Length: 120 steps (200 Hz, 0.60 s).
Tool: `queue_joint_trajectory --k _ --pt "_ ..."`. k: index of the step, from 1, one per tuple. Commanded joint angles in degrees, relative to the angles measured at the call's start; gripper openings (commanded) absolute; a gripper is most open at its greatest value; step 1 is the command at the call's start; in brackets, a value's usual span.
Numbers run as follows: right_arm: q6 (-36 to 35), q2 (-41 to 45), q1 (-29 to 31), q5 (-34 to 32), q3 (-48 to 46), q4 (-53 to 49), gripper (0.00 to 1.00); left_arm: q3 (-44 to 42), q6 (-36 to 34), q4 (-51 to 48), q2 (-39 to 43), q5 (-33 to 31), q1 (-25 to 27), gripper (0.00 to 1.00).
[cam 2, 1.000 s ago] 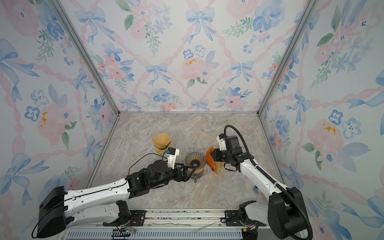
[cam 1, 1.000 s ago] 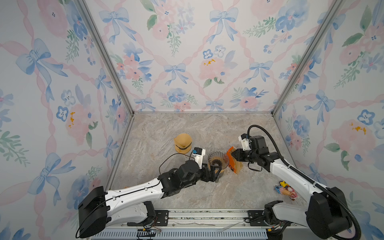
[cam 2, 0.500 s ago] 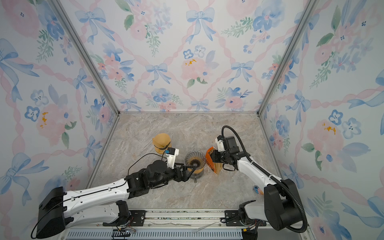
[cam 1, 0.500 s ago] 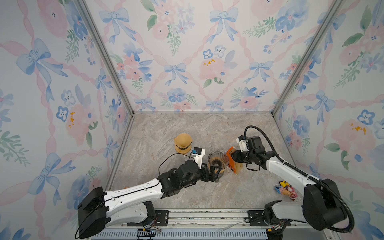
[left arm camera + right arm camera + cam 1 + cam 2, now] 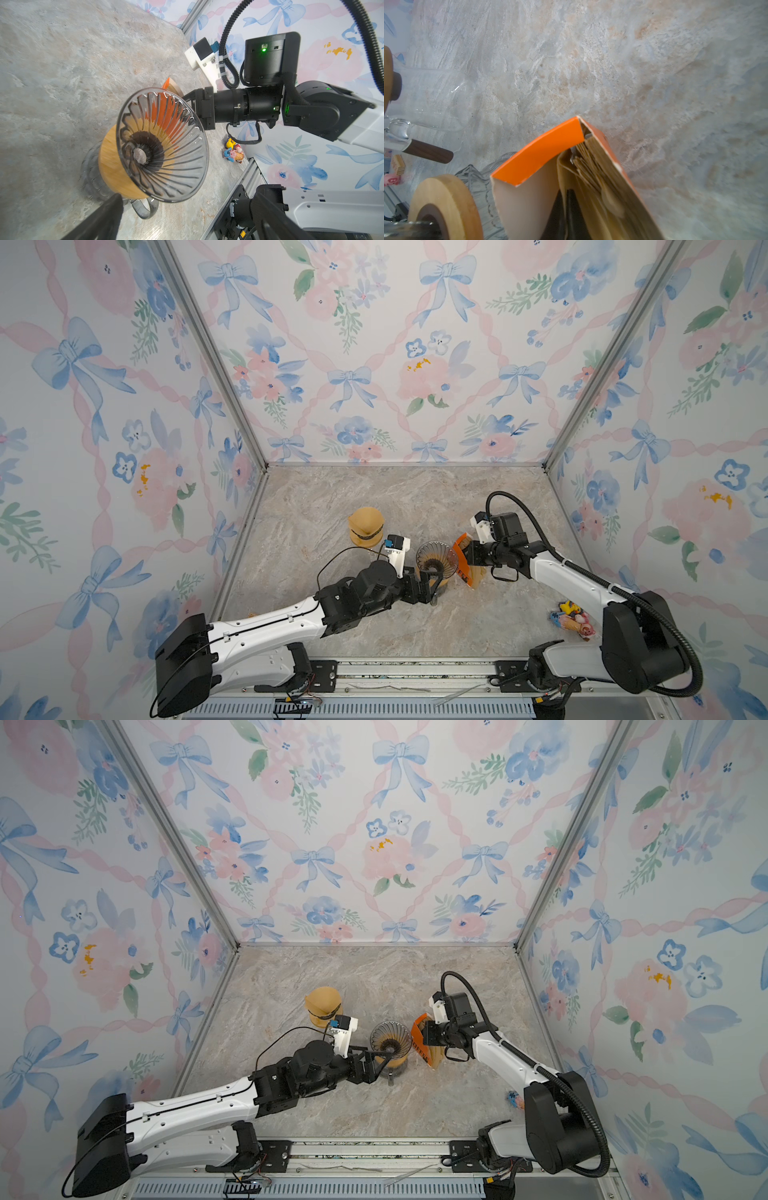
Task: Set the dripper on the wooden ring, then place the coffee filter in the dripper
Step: 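Pinch the top brown paper filter in the box with the right gripper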
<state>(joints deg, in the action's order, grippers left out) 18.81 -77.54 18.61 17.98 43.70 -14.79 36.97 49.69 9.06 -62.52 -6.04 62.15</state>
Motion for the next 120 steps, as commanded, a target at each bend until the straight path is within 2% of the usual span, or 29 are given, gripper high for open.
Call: queue_joint_trajectory --k 1,120 --pt "-0.49 2.48 0.79 -0.56 0.02 -0.28 0.04 -0.28 -0.74 -0.27 0.47 0.15 -0.01 0.98" --pt "0.16 12.87 1.38 -4.42 -3.54 -6.16 0.03 -0.53 -0.64 -0.02 1.18 0.55 0.10 0.98"
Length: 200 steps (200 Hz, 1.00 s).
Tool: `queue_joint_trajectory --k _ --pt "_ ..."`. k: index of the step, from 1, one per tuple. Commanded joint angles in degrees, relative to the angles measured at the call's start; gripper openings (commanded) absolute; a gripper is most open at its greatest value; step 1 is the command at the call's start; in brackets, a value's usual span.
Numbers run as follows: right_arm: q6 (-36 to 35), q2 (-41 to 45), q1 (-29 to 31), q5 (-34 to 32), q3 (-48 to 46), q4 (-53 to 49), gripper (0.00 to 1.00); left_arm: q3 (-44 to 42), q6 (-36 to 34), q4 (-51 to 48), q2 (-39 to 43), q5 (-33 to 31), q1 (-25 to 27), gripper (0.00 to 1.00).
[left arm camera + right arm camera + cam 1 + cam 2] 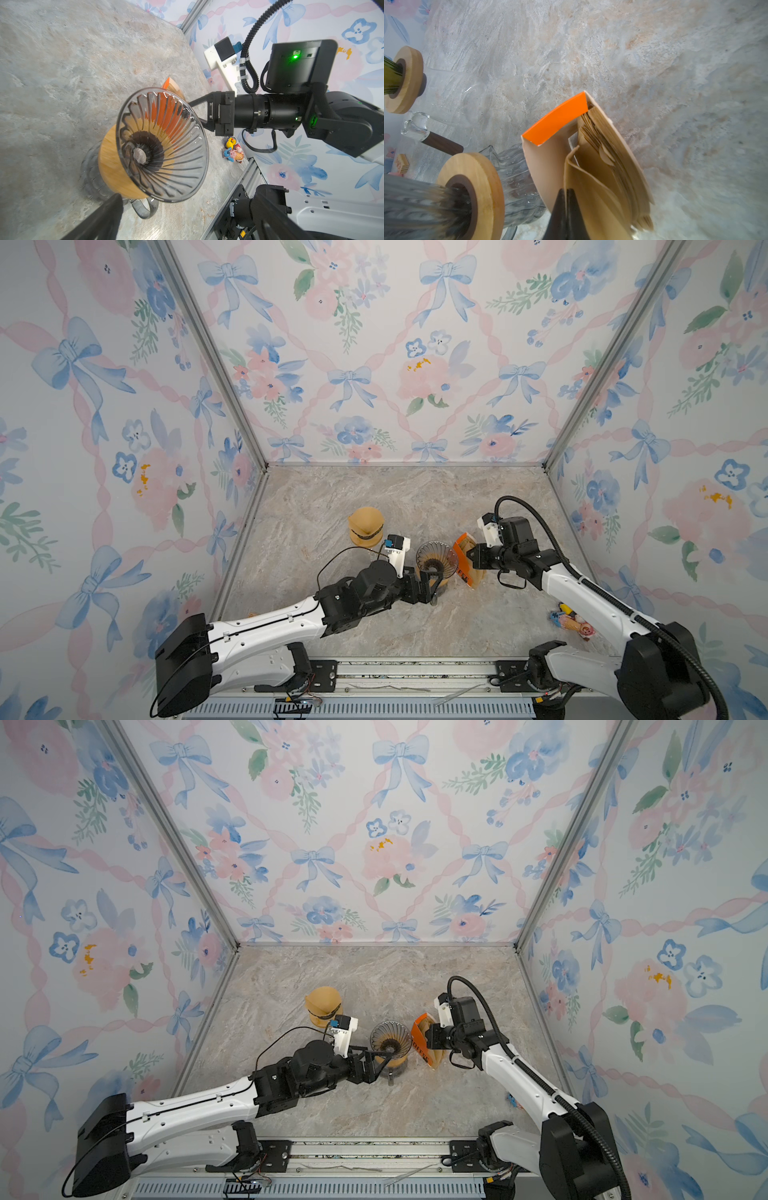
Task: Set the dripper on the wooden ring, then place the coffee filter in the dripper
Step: 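Pinch the top brown paper filter in the box with the right gripper, then pull the brown filter out and carry it over the glass dripper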
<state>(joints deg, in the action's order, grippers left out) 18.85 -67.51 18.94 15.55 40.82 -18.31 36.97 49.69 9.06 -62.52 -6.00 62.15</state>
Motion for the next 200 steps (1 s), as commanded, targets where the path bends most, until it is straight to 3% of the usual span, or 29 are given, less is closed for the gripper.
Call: queue_joint_trajectory --k 1,43,68,138,200 --pt "0.12 2.91 1.08 -2.05 -0.65 -2.71 0.03 -0.56 -0.65 -0.02 1.18 0.53 0.09 0.98" --pt "0.52 8.32 4.13 -7.80 1.11 -7.29 0.02 -0.04 -1.43 0.11 0.91 0.79 0.10 0.98" --pt "0.66 9.97 7.67 -15.16 4.90 -13.04 0.01 -0.09 -1.79 0.60 1.22 0.86 0.15 0.98" --pt "0.24 11.87 15.88 -26.84 15.69 -24.41 0.01 -0.18 -2.09 -1.62 4.63 3.56 -1.07 0.98" --pt "-2.08 10.41 21.41 -31.54 28.37 -33.89 0.01 -2.86 -3.19 -2.90 9.93 4.81 -2.92 0.98"
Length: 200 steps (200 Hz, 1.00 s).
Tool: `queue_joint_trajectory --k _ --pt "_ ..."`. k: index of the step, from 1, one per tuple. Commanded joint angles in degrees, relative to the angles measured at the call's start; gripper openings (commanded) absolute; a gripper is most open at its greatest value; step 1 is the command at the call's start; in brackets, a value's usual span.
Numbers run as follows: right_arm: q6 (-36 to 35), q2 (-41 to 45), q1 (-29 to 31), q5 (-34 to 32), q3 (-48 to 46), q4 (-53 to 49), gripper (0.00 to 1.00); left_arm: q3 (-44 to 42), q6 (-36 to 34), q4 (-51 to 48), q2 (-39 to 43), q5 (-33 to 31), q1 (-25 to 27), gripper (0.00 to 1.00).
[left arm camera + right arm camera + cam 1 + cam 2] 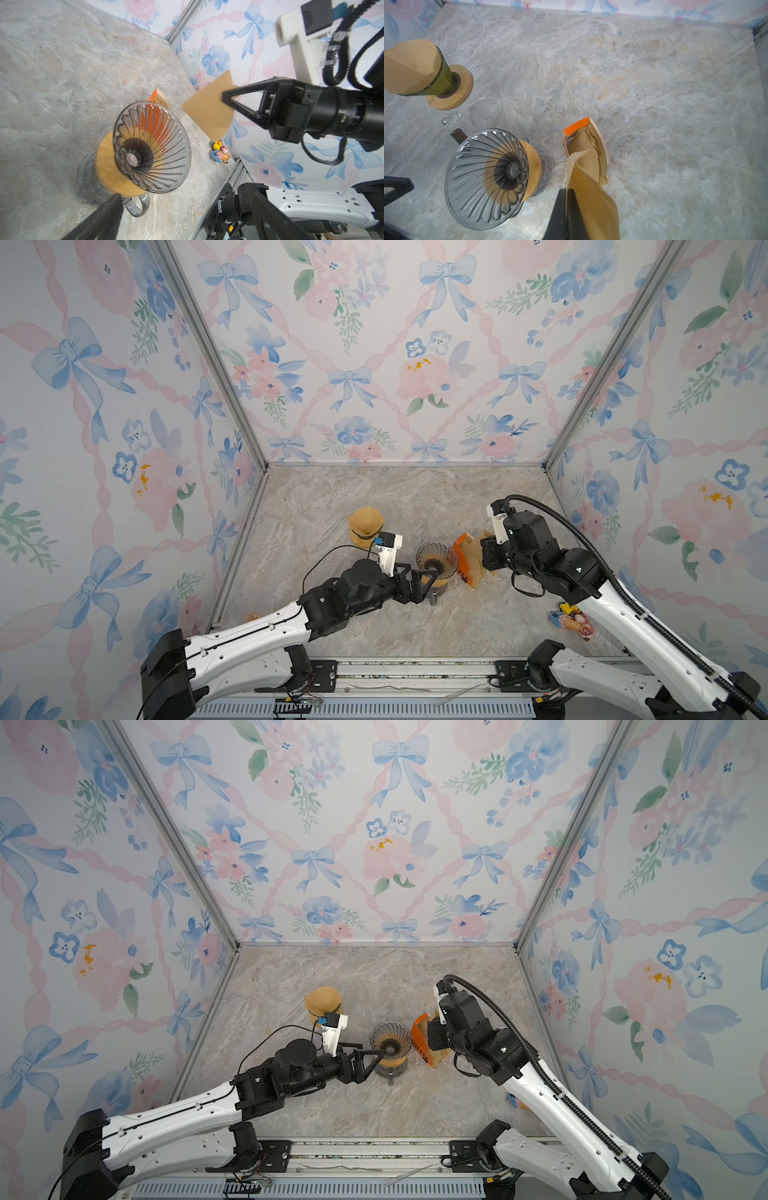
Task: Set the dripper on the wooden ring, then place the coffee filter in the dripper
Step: 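Pull the brown filter out and carry it over the glass dripper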
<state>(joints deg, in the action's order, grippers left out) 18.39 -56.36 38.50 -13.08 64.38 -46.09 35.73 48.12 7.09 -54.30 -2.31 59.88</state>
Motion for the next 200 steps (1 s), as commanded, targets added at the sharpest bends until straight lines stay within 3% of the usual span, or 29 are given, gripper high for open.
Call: queue_joint_trajectory --k 1,99,200 --pt "-1.61 -0.75 1.89 -2.78 4.97 -6.16 0.01 -1.62 -1.62 -0.93 1.73 1.09 -0.73 0.98" --pt "-4.68 -14.68 13.54 -3.49 20.21 -11.81 0.02 -0.26 -4.13 -6.65 4.06 1.36 -3.37 0.98" --pt "-4.35 -25.89 16.32 -1.31 23.20 -11.40 0.05 -1.67 -3.21 -6.77 6.15 0.75 -3.37 0.98"
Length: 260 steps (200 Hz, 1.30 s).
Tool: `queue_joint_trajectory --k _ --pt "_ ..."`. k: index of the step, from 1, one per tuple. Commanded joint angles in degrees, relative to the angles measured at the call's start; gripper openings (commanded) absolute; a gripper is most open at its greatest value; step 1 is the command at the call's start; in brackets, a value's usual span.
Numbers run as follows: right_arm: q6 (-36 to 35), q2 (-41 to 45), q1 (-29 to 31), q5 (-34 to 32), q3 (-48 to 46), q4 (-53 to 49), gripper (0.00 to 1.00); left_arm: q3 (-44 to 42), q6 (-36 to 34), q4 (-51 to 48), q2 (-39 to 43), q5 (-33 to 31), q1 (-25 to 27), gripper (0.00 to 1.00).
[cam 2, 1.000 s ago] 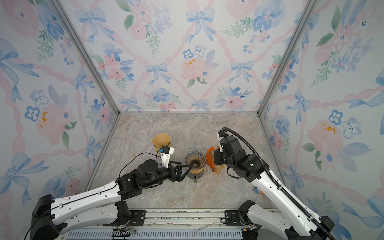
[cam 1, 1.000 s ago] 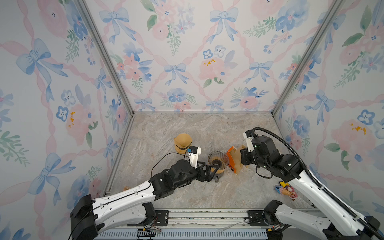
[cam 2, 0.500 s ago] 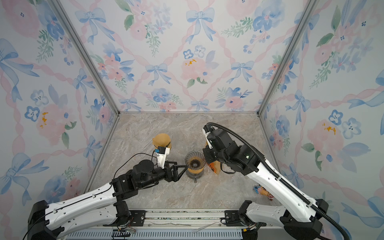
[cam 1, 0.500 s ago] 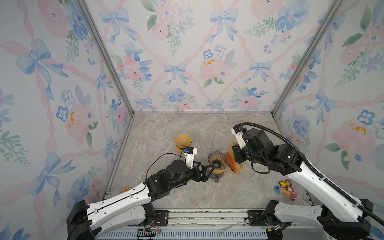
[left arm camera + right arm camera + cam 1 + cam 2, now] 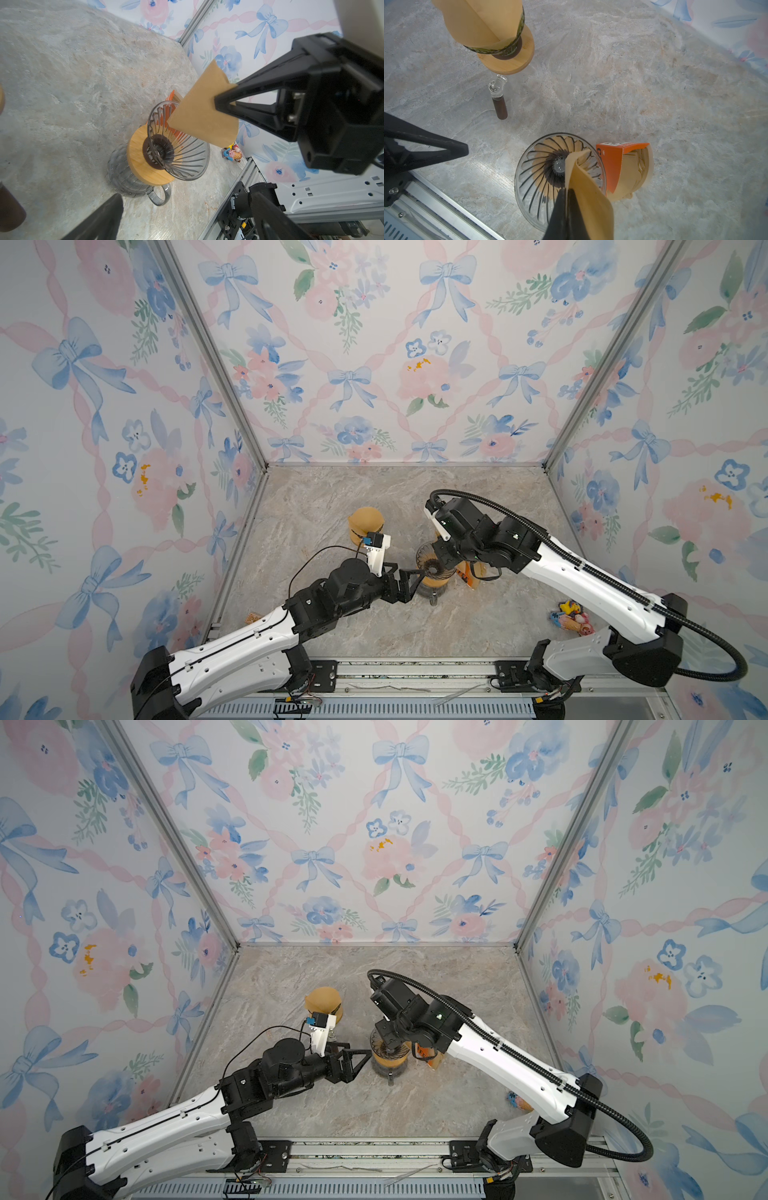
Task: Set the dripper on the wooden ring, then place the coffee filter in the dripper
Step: 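Pull the brown filter out and carry it over the glass dripper, then lower the filter into the dripper with the right gripper while the left holds it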
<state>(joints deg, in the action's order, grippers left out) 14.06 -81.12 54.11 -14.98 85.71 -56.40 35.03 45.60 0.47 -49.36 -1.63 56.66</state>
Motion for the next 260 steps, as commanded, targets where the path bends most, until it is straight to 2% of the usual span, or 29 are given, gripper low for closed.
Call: queue_joint_trajectory --k 1,29,72,104,150,192,229,255,260 --pt "0.03 -1.18 0.73 0.58 1.89 -1.08 0.05 -0.99 -0.69 -0.18 1.25 0.01 -0.20 0.98" --pt "0.43 -2.10 0.74 1.05 1.70 -0.16 0.08 -1.27 -0.84 -0.45 1.89 -0.34 -0.26 0.98" --pt "0.79 -3.34 0.82 2.39 1.76 0.85 0.22 -1.21 -0.86 -0.53 1.66 -0.31 -0.26 0.98" --pt "1.31 -2.48 0.85 2.68 1.58 1.37 0.26 -1.21 -1.02 -0.78 1.69 -0.47 -0.32 0.98" --pt "2.36 4.13 0.61 3.61 -2.59 4.47 0.39 -0.56 -1.61 -1.99 1.47 -0.31 -0.29 0.98" --pt "5.00 13.65 0.00 5.40 -9.70 8.04 0.51 0.28 -2.99 -2.34 0.70 -0.20 -0.08 0.98" --pt "8.10 21.87 -3.21 6.61 -15.89 10.60 0.82 3.14 -2.79 -5.23 -1.84 -1.38 0.24 0.98" --pt "8.44 25.26 -5.63 6.81 -18.50 9.68 0.99 6.51 -2.58 -8.56 -4.84 -2.57 0.51 0.98" --pt "8.44 25.75 -6.06 6.82 -18.87 9.28 0.98 6.59 -2.65 -9.21 -5.50 -2.99 0.66 0.98"
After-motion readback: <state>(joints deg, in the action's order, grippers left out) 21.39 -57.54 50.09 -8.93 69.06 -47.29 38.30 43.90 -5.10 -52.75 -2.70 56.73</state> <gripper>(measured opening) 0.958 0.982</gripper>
